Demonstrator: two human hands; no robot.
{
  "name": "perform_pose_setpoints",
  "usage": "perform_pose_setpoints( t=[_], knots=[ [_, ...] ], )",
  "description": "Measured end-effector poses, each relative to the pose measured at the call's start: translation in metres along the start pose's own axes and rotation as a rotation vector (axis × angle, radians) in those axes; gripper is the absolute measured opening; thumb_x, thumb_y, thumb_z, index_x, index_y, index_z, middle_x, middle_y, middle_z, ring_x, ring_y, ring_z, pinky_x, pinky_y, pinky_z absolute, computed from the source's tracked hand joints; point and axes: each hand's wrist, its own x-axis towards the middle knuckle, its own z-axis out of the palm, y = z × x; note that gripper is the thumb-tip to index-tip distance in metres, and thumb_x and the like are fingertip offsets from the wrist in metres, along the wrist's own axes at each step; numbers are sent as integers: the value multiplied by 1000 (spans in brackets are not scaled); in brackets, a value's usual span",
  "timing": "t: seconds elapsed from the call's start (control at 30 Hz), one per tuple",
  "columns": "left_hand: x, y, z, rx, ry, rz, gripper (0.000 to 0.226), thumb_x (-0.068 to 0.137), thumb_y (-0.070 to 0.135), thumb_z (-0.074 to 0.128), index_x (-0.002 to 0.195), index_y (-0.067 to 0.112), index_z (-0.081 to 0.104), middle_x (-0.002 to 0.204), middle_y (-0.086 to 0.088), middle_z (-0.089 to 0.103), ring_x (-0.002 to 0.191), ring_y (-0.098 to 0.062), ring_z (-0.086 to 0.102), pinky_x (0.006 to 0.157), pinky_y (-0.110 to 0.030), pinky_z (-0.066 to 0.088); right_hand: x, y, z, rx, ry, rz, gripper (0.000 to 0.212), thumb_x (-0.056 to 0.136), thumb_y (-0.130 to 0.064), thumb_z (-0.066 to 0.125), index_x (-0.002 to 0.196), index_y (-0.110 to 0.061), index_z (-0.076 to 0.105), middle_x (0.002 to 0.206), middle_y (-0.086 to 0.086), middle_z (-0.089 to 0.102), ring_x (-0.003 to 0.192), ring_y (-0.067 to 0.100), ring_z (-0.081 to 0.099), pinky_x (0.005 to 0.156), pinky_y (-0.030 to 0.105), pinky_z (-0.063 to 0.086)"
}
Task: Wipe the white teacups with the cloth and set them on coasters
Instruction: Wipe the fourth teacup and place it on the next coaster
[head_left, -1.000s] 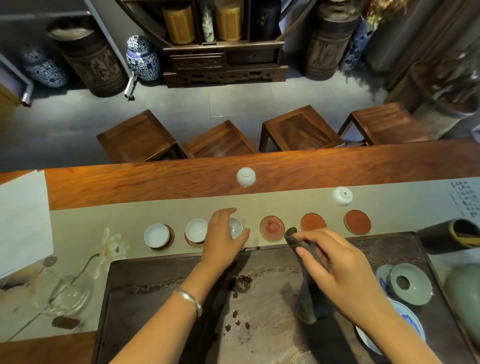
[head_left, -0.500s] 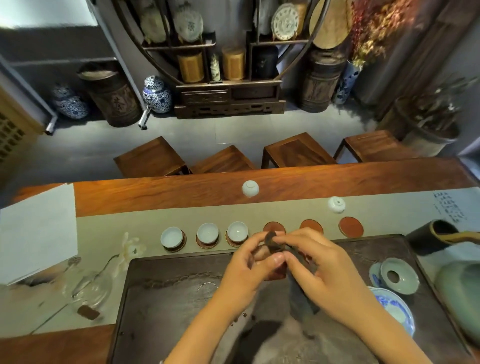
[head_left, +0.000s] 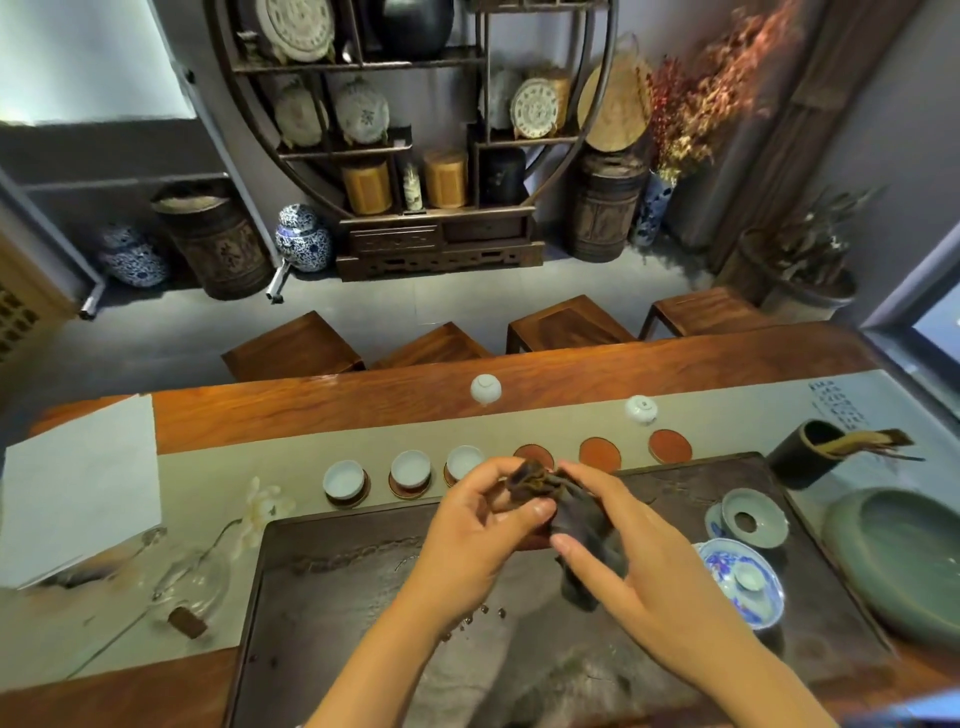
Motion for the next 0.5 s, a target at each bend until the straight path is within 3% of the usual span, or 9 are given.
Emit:
perform_pose_setpoints(
  t=[0.17,0.23,0.33,0.4,0.5],
  knots=[
    [-9,1,-5,126,-53,-8,19,86,10,67,102,19,64,94,4,71,84,-14,69,69,-29,58,-9,-4,3,-36,20,-31,47,92,-47,42,137,-41,32,127,-19,54,114,-1,48,91,29,46],
    [-12,2,-9,223,-48,-2,22,81,20,74,100,26,65,92,2,67,78,-15,66,69,-34,58,-12,-4,4,-41,26,-41,43,95,-42,42,137,-38,35,125,-18,56,113,-1,49,90,28,46],
    [-14,6,-17,317,-44,-14,37,71,30,81,104,29,64,94,5,64,72,-14,59,81,-52,55,-16,-3,-1,-51,22,-58,40,93,-36,44,133,-34,43,120,-19,58,109,-2,51,88,22,43],
    [-14,9,-21,367,-85,-39,43,70,33,84,107,27,64,96,6,64,74,-15,59,84,-51,54,-17,-2,-4,-48,8,-73,37,93,-32,46,130,-34,46,117,-25,56,108,-4,50,88,16,41],
    [-13,9,-20,391,-144,-51,35,71,31,84,102,26,68,90,8,65,72,-17,57,76,-38,53,-17,-1,-6,-46,-17,-84,36,92,-35,48,128,-34,48,115,-29,53,107,-6,50,87,12,39]
  ],
)
